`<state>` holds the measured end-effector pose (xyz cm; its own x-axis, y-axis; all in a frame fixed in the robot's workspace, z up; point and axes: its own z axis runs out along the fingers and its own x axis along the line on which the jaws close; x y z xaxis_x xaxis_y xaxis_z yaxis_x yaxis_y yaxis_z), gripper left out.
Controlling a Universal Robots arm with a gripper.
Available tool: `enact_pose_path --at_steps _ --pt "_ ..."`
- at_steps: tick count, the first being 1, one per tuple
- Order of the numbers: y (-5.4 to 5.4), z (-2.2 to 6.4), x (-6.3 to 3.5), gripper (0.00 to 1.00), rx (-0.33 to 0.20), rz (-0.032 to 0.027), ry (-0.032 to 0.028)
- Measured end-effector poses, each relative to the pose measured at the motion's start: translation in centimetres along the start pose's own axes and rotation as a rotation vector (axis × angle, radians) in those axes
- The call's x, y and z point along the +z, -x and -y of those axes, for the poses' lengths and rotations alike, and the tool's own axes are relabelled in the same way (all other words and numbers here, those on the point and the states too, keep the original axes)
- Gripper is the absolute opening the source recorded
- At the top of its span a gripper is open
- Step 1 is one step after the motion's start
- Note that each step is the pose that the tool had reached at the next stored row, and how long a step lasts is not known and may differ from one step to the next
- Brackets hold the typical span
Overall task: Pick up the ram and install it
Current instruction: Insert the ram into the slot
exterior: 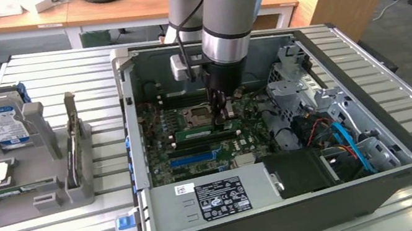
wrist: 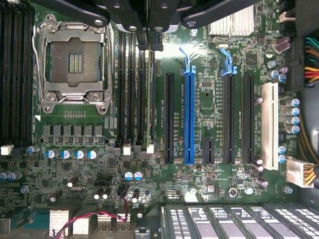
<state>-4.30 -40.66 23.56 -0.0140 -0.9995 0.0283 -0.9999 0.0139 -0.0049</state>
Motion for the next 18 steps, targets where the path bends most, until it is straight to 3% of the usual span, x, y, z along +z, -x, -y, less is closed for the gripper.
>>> enact_pose_path --at_steps 18 --pt "0.02 0.01 0.39 0.12 0.002 0.0001 0.0000"
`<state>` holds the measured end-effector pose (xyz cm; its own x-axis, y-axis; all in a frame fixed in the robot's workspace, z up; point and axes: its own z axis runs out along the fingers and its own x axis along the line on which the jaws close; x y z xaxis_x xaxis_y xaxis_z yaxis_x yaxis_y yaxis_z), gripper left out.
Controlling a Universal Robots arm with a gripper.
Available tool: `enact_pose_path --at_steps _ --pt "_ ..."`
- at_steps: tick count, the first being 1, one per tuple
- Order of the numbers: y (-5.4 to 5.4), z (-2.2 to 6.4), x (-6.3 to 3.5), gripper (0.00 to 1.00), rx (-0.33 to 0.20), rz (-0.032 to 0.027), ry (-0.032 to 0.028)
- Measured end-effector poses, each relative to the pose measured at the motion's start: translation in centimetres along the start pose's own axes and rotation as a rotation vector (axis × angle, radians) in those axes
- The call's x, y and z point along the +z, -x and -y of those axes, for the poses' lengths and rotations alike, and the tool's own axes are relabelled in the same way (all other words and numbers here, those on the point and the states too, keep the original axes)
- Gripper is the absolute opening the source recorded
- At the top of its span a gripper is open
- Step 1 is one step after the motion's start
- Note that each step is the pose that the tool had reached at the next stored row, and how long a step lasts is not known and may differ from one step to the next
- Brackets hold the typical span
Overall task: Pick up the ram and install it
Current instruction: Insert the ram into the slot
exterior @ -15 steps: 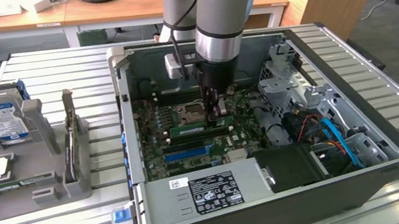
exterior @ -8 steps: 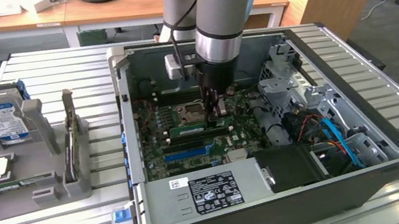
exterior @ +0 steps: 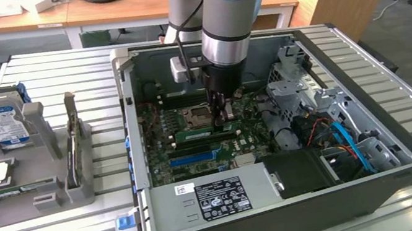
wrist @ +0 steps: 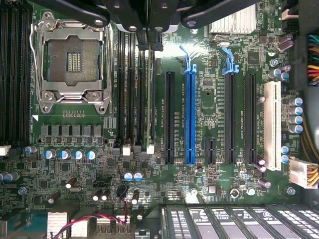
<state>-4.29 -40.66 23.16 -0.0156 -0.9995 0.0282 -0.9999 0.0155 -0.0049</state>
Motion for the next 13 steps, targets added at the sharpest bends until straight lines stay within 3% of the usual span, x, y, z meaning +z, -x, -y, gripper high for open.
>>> enact_pose_path --at_steps 13 --pt "0.01 0.05 0.19 0.12 0.000 0.0000 0.0000"
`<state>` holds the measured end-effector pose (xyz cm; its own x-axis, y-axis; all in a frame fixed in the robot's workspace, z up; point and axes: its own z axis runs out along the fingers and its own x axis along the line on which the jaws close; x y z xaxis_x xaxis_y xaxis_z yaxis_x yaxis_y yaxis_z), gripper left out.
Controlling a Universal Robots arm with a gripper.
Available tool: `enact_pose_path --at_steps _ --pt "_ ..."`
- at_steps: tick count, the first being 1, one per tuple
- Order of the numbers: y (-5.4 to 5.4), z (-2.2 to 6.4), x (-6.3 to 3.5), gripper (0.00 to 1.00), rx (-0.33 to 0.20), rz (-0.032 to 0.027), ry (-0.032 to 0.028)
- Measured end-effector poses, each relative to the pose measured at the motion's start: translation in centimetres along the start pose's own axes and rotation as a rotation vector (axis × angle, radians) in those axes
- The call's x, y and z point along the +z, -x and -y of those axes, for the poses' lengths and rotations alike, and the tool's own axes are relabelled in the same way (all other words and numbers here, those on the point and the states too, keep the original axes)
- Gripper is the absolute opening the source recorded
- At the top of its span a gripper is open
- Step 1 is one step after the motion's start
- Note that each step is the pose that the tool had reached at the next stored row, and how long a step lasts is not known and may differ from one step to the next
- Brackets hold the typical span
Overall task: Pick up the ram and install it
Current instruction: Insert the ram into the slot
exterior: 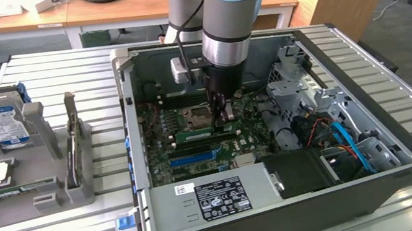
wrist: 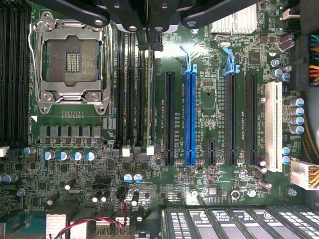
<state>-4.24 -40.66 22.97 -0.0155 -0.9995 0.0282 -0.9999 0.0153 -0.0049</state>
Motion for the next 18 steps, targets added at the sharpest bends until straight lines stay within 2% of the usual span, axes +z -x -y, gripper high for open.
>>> enact_pose_path --at_steps 18 --pt "0.09 -0.05 0.09 0.12 0.000 -0.0001 0.0000"
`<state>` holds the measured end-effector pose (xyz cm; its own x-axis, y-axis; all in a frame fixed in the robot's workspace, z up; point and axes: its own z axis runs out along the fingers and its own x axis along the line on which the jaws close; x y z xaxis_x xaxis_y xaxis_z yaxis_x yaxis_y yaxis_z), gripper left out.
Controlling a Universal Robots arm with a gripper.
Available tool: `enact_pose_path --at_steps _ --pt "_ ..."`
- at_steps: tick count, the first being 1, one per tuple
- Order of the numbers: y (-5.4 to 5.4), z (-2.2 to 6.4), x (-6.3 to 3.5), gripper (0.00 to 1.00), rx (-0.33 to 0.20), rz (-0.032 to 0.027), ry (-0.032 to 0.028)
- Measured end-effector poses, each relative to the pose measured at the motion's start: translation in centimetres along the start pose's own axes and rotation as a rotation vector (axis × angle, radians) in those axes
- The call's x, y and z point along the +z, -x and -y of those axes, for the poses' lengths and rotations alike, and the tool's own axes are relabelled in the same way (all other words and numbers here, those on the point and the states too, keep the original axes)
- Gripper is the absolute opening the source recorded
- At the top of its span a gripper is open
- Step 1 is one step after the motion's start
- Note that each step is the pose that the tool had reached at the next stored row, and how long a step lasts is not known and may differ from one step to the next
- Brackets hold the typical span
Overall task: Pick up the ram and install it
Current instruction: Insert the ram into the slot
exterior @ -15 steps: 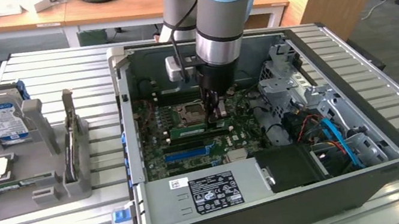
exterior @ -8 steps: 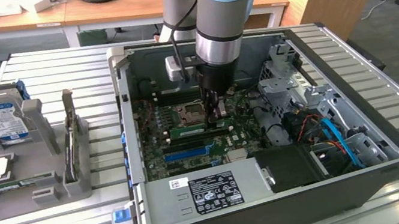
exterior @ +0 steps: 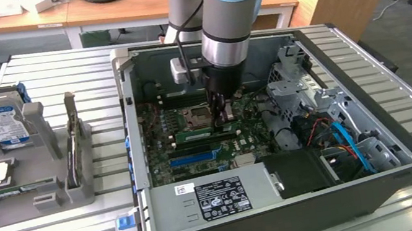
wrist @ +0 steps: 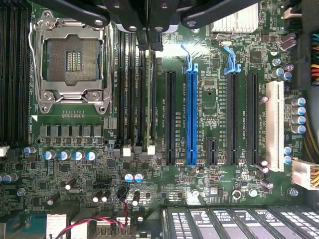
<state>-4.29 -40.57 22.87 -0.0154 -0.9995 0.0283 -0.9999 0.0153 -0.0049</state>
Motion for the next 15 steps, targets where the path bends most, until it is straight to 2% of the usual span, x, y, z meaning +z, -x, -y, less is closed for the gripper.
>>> enact_pose_path --at_steps 15 --pt "-0.06 0.03 0.07 0.12 0.000 0.0003 -0.0001"
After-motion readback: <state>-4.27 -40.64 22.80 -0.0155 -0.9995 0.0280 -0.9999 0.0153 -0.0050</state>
